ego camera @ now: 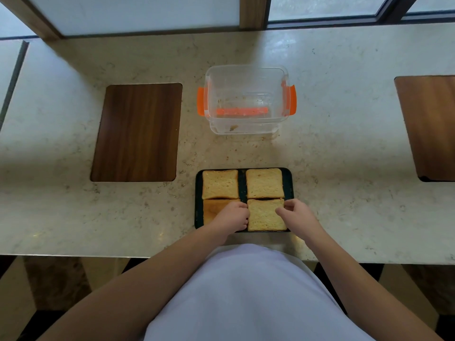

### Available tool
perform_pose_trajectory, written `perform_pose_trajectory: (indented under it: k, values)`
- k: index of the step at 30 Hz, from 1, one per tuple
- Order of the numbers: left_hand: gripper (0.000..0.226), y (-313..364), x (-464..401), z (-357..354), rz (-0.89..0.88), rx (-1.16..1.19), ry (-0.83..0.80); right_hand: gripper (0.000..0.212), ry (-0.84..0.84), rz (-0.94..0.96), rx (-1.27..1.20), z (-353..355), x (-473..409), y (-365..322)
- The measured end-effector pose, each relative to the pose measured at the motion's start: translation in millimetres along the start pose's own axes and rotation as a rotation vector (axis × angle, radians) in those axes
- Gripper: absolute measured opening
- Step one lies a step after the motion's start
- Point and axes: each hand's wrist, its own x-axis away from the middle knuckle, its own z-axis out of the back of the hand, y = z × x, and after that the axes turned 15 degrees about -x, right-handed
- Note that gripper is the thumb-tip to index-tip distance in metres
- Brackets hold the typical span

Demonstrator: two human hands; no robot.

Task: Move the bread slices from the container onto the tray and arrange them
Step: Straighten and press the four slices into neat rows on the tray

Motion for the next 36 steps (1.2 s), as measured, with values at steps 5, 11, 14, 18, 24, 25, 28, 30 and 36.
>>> perform_pose_trajectory:
  k: [5,11,14,18,24,25,28,30,36]
  values:
    - [0.057,0,0,3,-0.008,0.015,0.042,0.054,0.008,0.002,-0.018,2,-5,1]
    - [0.070,16,-1,5,-0.016,-0.016,0.098,0.060,0.032,0.044,0.002,6,-23,-10]
    - [0.072,28,-2,1,-0.017,-0.067,0.119,0.060,0.020,0.016,0.062,3,-28,-15]
    - [0.067,38,-5,0,0.001,-0.178,0.120,0.043,-0.013,-0.006,0.128,-1,-29,-18]
    - [0.053,49,-13,0,0.024,-0.225,0.105,0.022,-0.002,-0.021,0.116,-2,-31,-17]
    - [0.055,51,-14,0,0.027,-0.230,0.101,0.017,-0.001,-0.022,0.106,-1,-32,-17]
    - [0.059,53,-13,-2,0.030,-0.238,0.096,0.020,0.005,-0.013,0.085,0,-35,-15]
    - [0.059,51,-13,-3,0.026,-0.221,0.101,0.024,-0.005,-0.011,0.090,1,-36,-14]
    - [0.051,49,-14,-2,0.025,-0.168,0.103,0.022,-0.014,0.006,0.117,3,-38,-15]
